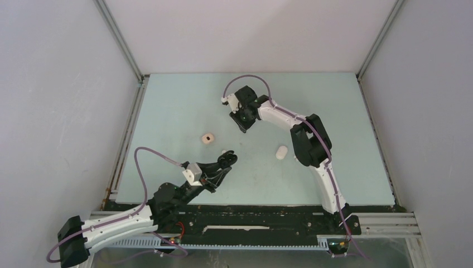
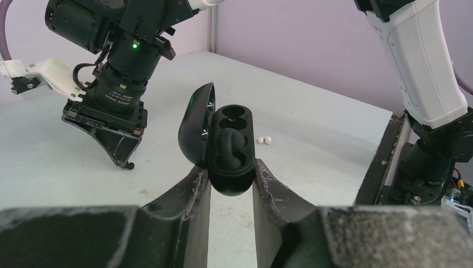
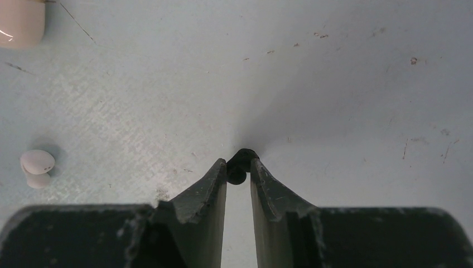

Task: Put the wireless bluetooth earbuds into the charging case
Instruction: Pick up the earbud from the center of the board.

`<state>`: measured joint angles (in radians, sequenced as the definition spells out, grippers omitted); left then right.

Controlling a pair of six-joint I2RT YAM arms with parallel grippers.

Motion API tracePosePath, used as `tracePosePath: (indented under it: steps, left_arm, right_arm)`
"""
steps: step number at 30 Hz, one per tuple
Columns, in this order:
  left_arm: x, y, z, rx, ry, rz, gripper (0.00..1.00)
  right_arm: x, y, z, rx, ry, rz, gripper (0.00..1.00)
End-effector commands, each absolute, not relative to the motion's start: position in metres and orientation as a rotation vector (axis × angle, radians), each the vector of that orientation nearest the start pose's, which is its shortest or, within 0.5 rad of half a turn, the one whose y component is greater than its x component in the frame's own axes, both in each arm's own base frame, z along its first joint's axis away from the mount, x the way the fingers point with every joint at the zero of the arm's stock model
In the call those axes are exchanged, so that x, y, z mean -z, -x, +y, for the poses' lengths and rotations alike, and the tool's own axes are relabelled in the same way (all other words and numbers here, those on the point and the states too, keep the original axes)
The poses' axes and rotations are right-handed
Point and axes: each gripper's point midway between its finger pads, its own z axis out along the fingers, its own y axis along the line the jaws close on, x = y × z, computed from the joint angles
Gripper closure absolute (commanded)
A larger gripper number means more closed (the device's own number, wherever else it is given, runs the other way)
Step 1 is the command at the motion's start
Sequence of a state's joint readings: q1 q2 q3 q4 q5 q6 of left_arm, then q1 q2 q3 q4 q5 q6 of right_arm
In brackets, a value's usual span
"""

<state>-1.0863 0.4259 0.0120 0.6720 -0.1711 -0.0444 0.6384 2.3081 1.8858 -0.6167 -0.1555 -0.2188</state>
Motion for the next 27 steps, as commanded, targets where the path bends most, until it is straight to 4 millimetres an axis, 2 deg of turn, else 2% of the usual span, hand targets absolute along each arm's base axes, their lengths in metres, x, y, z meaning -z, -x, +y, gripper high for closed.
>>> tracePosePath:
  steps: [1,17,20,24,27]
  left_arm:
    - [-0.141,-0.148,-0.228,0.812,-0.626,1.331,1.00]
    - [-0.140,-0.148,-0.229,0.811,-0.630,1.334,1.00]
    - [-0.140,-0.148,-0.229,0.813,-0.630,1.333,1.00]
    - [-0.140,-0.148,-0.230,0.813,-0.634,1.335,1.00]
    - [-0.140,-0.148,-0.230,0.812,-0.638,1.336,1.00]
  right_arm:
    - [-0.034,-0.411,0.324,-0.312,1.162,2.390,0.75]
    - [-0.038,-0.415,0.316,-0.258,1.139,2.379,0.71]
    - [-0.042,-0.416,0.314,-0.258,1.128,2.370,0.75]
    - [-0.045,-0.415,0.314,-0.274,1.123,2.362,0.87]
    - [-0.046,-0.415,0.318,-0.307,1.125,2.354,0.85]
